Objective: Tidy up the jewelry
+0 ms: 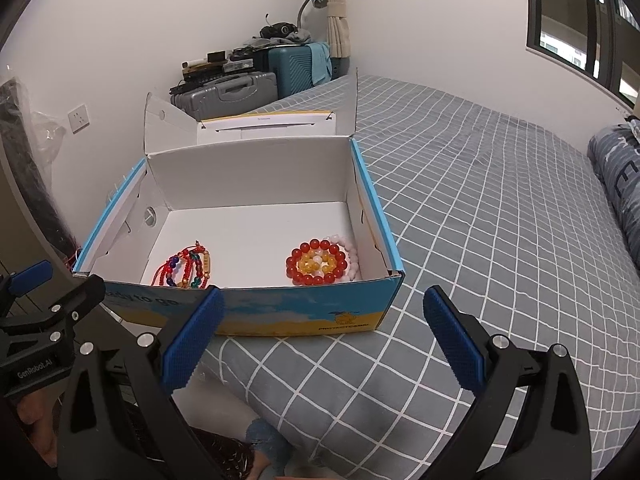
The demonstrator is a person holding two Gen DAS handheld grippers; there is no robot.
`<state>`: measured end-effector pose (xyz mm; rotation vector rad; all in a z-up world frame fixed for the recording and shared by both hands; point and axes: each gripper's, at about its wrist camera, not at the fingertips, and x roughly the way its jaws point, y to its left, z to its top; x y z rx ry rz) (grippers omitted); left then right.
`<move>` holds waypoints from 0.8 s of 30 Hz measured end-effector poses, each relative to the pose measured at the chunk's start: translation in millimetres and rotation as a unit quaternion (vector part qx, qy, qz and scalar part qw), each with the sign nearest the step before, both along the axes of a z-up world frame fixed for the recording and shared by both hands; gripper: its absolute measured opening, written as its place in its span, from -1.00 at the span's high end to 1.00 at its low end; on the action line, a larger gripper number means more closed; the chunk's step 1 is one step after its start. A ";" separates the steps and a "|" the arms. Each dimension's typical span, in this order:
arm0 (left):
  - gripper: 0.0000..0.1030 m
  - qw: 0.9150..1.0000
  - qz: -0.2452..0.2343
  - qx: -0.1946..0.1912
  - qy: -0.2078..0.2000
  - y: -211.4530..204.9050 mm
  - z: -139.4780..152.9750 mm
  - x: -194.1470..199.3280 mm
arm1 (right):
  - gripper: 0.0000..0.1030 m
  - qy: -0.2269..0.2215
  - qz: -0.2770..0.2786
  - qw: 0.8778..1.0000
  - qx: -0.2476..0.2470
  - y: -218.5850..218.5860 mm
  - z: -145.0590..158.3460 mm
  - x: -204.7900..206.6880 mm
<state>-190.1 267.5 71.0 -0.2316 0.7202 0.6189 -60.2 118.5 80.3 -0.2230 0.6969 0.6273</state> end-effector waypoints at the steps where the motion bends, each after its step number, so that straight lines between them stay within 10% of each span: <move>1: -0.89 1.000 0.002 0.002 0.000 -0.2 -0.1 -0.1 | -0.85 0.000 0.000 1.000 0.000 0.1 0.0 0.1; 24: -0.89 1.000 0.000 0.001 -0.002 -6.0 1.2 -0.8 | -0.85 0.002 0.002 1.000 -0.002 0.6 -2.9 -0.3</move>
